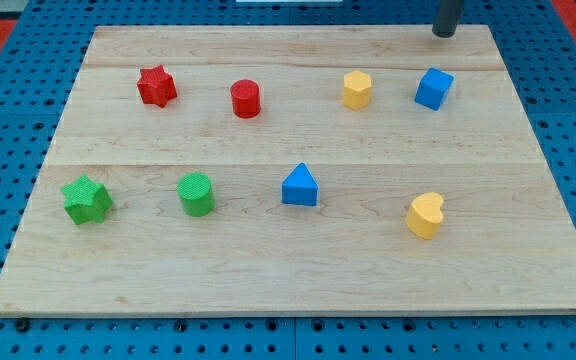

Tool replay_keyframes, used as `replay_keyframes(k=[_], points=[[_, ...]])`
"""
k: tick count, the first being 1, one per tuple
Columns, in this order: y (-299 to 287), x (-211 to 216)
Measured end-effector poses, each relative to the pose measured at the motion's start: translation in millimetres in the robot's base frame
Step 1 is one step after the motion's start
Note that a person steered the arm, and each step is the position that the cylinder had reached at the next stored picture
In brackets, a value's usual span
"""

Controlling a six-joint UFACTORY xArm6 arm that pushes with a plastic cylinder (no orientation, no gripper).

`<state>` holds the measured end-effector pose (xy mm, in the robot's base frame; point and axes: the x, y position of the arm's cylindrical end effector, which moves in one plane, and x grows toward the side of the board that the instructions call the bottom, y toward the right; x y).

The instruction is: Slightly move the red circle diagonally

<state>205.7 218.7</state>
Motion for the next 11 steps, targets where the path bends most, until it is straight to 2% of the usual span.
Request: replay_keyframes(k=[3, 4, 5, 6, 7, 8, 9, 10, 11], points=[[-9, -14], [-95, -13], [-219, 10], [-257, 32], [-257, 63], [-258, 77], [-258, 127], [-257, 135], [-267, 103]])
